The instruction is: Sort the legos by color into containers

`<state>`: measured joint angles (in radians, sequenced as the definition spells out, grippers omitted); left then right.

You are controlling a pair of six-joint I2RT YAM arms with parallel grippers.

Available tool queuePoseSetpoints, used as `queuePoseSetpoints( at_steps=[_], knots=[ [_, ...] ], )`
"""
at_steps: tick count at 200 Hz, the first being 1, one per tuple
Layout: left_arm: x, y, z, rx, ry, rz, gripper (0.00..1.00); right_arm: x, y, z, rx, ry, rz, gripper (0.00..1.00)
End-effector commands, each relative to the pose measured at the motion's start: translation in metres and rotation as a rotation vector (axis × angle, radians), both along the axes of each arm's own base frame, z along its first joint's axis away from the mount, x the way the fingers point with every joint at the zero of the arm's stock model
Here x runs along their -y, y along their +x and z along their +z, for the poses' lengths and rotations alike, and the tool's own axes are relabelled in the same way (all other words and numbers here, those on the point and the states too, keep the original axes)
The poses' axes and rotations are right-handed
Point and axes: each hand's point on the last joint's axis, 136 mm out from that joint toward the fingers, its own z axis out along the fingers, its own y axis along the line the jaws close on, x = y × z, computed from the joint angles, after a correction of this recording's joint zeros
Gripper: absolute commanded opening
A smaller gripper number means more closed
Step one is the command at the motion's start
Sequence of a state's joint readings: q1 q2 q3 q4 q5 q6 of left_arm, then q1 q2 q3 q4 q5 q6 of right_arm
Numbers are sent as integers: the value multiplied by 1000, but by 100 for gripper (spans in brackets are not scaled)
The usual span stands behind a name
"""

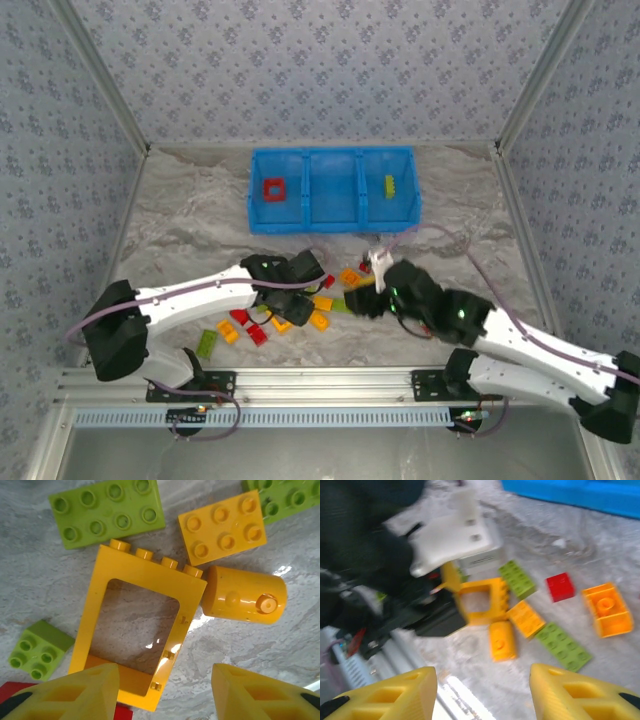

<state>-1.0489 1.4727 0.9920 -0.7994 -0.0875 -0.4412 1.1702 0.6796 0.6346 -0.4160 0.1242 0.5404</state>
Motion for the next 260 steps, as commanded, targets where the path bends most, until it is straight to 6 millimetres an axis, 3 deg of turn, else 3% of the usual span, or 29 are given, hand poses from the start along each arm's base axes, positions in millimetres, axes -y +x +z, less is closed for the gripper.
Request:
queuePoseSetpoints(
  at_steps=[1,19,108,167,207,237,260],
  knots=[
    [6,-2,-9,-26,-5,-39,47,10,-6,6,-13,49,-87,55],
    [3,-5,-17,-46,19,-42,40,14,-13,8,-2,25,-94,55],
    [-3,-12,-45,-81,54,-37,34,3,-10,4,-1,-6,-103,55],
    [-3,-5,-42,-37,75,-37,20,3,-7,7,0,-6,-112,54],
    [-4,7,-8,33,74,-28,14,3,-2,18,21,4,-126,54],
    [11,25,54,107,-12,5,13,4,7,37,76,-5,-148,53],
    [33,49,101,129,-138,49,13,6,18,70,187,15,-175,53]
  ],
)
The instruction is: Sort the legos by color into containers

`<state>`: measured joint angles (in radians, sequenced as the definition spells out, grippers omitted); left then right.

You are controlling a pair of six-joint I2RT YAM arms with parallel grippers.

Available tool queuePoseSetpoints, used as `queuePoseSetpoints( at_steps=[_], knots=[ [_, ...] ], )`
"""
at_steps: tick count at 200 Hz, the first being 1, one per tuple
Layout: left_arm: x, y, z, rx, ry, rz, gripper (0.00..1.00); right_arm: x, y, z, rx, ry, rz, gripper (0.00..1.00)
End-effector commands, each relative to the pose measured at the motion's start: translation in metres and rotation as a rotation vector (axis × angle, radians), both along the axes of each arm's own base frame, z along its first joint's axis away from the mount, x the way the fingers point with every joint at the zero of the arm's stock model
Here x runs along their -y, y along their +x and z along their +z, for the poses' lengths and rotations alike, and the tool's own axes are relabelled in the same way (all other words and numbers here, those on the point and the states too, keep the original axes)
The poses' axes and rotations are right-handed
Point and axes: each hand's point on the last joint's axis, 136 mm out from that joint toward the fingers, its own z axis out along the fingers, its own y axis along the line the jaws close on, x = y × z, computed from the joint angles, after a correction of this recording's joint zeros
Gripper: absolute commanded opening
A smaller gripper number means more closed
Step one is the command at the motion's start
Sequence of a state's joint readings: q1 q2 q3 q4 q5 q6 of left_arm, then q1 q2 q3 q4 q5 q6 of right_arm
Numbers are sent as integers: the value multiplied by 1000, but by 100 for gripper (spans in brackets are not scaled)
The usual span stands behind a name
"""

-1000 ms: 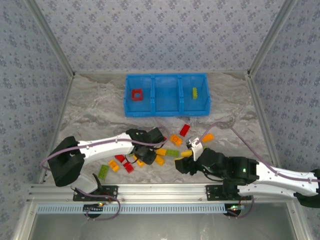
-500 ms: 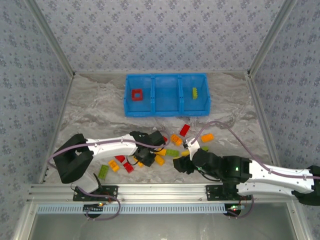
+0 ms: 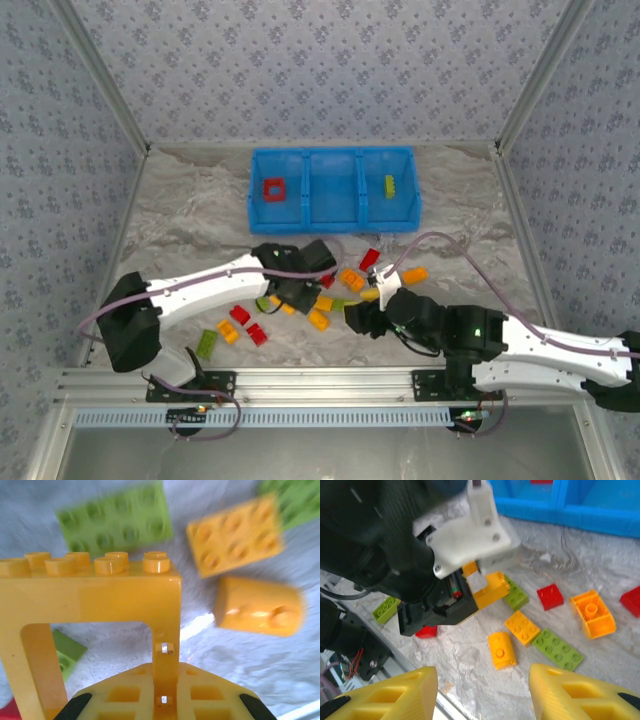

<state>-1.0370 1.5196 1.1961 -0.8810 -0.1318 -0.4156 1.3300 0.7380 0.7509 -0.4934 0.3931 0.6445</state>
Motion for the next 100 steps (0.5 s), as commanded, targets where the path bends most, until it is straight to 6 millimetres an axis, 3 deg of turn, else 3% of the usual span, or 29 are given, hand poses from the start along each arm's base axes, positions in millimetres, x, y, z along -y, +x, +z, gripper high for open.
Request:
queuePoseSetpoints(
  at_steps=[1,30,45,72,100],
  knots=[
    [8,22,57,49,-106,49,13,7,17,43,141,20,-57,53],
    [39,69,93,94,-193,72,13,21,43,92,293,24,-162,55],
    [57,96,102,114,-219,88,12,29,60,110,339,23,-227,55],
    [81,151,102,120,-277,162,12,37,95,122,339,44,-304,55],
    [99,208,101,164,-311,237,10,44,131,120,336,38,-367,55]
  ],
)
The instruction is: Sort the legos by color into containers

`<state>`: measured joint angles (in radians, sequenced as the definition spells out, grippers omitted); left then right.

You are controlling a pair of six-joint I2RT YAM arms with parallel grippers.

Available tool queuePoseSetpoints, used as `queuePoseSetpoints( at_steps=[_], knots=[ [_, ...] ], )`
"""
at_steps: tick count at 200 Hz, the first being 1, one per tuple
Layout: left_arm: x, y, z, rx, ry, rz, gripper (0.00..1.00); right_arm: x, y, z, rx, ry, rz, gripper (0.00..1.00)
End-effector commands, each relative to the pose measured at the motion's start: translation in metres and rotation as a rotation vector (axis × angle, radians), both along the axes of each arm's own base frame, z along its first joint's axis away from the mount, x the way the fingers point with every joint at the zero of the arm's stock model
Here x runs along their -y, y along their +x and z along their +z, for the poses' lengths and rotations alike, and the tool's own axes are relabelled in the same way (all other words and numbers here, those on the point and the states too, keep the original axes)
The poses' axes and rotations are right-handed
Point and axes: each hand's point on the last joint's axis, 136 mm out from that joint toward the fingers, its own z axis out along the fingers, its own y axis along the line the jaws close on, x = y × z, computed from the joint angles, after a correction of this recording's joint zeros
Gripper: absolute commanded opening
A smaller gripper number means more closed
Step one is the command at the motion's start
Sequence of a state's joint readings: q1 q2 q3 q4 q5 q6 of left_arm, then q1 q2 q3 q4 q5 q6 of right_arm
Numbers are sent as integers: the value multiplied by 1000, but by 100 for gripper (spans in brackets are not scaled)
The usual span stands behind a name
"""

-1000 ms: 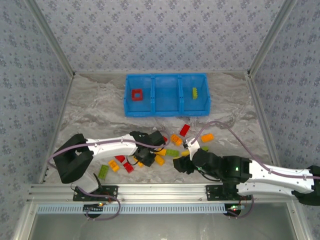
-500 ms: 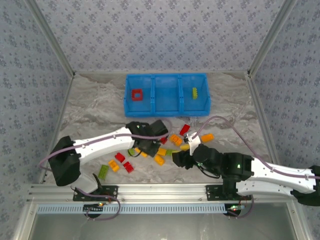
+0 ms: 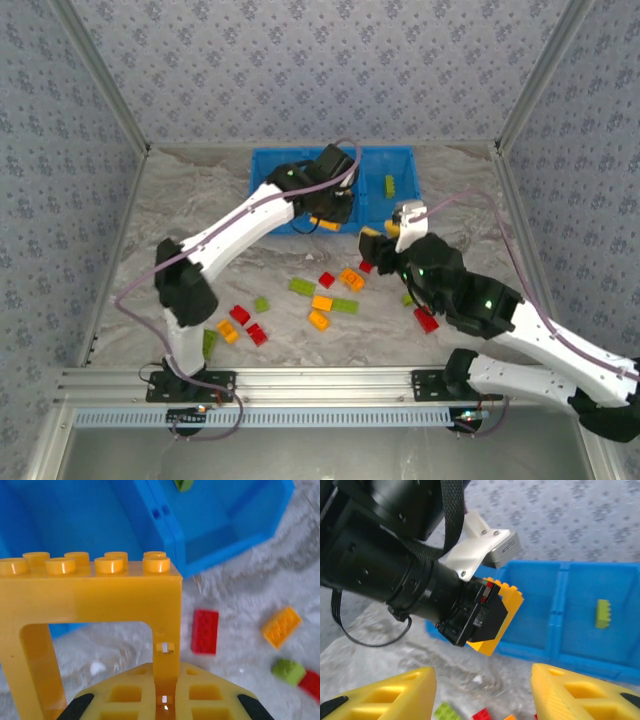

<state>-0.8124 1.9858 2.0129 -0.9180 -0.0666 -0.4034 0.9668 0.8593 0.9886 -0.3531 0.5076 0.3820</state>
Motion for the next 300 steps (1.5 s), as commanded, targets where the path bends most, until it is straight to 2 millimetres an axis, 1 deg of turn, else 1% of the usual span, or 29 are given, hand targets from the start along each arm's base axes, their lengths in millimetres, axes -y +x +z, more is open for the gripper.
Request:
queuePoseSetpoints(
  at_steps=[1,7,19,43,55,66,87,105,116,159,193,227,252,283,300],
  knots=[
    [8,39,4,18,-33,57,10,-1,22,13,40,9,-5,55],
    [8,51,3,27,-32,78,9,0,29,11,39,3,-21,55],
    [7,73,-9,33,-20,121,9,2,42,8,40,8,-45,55],
    [6,109,-27,38,-36,181,9,7,62,-1,24,14,-86,56],
    [2,123,-37,53,-24,211,9,10,66,-2,13,26,-100,56],
    [-2,135,-50,50,-24,232,9,11,68,-4,7,37,-106,56],
    [3,149,-67,56,-41,240,8,12,68,-7,-2,40,-104,56],
    [8,156,-79,67,-46,246,5,12,68,-13,-16,40,-103,56],
    [5,162,-86,76,-36,275,3,10,68,-16,-23,40,-97,56],
    [3,177,-108,96,-31,343,0,4,67,-30,-57,57,-75,56],
    [-1,186,-114,120,-28,391,0,6,66,-39,-72,55,-79,56],
    [-3,191,-121,130,-23,403,0,6,65,-42,-82,61,-78,56],
    [-8,195,-127,130,-11,414,0,7,64,-45,-93,62,-82,56],
    [-11,196,-130,122,-4,417,12,8,62,-49,-104,67,-83,56],
    [-11,194,-130,120,2,415,14,10,60,-51,-110,67,-86,56]
  ],
)
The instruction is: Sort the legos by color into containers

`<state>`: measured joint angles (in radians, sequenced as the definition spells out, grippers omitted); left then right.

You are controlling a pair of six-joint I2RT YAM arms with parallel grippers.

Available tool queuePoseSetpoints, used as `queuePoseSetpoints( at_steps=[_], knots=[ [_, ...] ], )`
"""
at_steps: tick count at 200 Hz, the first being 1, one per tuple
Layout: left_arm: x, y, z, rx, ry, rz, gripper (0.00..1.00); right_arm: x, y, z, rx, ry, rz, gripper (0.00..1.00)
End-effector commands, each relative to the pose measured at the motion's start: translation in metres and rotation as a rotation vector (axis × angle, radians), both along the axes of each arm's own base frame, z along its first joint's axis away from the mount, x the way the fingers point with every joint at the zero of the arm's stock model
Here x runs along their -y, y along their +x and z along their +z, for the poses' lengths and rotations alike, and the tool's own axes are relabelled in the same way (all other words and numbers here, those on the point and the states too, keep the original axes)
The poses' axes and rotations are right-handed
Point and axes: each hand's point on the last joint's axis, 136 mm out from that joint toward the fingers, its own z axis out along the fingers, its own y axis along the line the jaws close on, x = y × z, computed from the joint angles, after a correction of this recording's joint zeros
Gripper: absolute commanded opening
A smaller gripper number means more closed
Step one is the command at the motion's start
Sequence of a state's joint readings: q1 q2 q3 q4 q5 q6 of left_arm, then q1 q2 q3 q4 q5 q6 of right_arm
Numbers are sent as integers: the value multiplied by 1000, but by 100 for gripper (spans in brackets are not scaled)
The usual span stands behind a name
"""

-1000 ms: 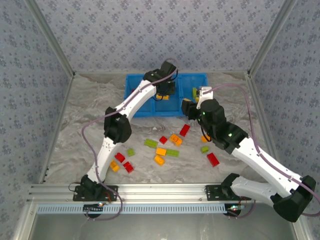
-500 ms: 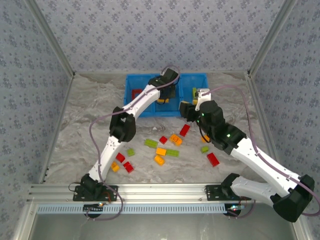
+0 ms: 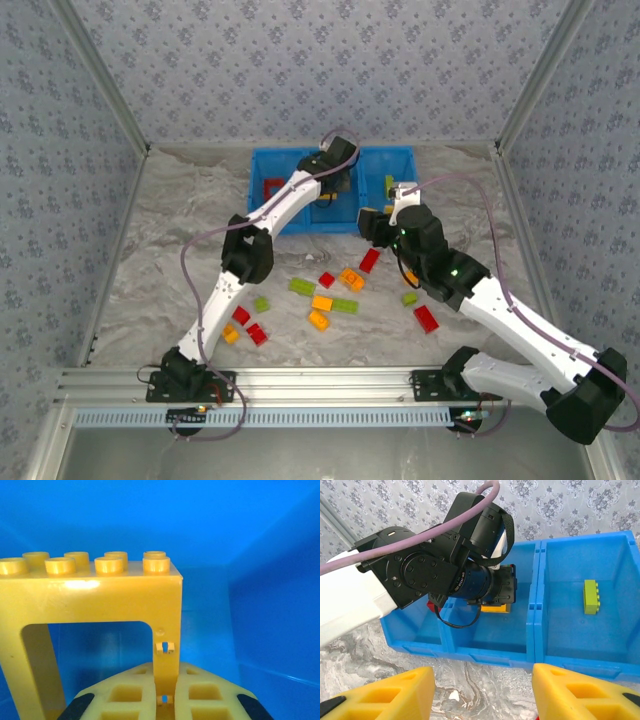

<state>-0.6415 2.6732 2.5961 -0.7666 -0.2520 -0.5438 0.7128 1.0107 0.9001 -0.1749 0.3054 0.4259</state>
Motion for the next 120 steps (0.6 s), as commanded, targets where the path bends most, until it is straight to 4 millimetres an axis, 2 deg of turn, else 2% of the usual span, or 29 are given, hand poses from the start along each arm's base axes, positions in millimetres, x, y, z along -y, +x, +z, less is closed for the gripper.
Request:
queuePoseSetpoints(
  at_steps=[1,17,36,73,95,120],
  knots=[
    [-5,6,7,22,0,25,14,5,-3,2,-1,29,-11,56],
    [-6,6,9,21,0,26,16,7,-5,1,-5,29,-12,57],
    [-6,5,12,19,-3,21,25,10,-6,2,-9,27,-17,57],
    [-5,3,34,37,-20,16,35,16,-13,4,-15,26,-17,57],
    [-3,-1,55,54,-46,7,36,23,-17,6,-20,19,-30,57],
    [6,-11,98,102,-99,-16,40,33,-22,3,-38,6,-60,57]
  ],
)
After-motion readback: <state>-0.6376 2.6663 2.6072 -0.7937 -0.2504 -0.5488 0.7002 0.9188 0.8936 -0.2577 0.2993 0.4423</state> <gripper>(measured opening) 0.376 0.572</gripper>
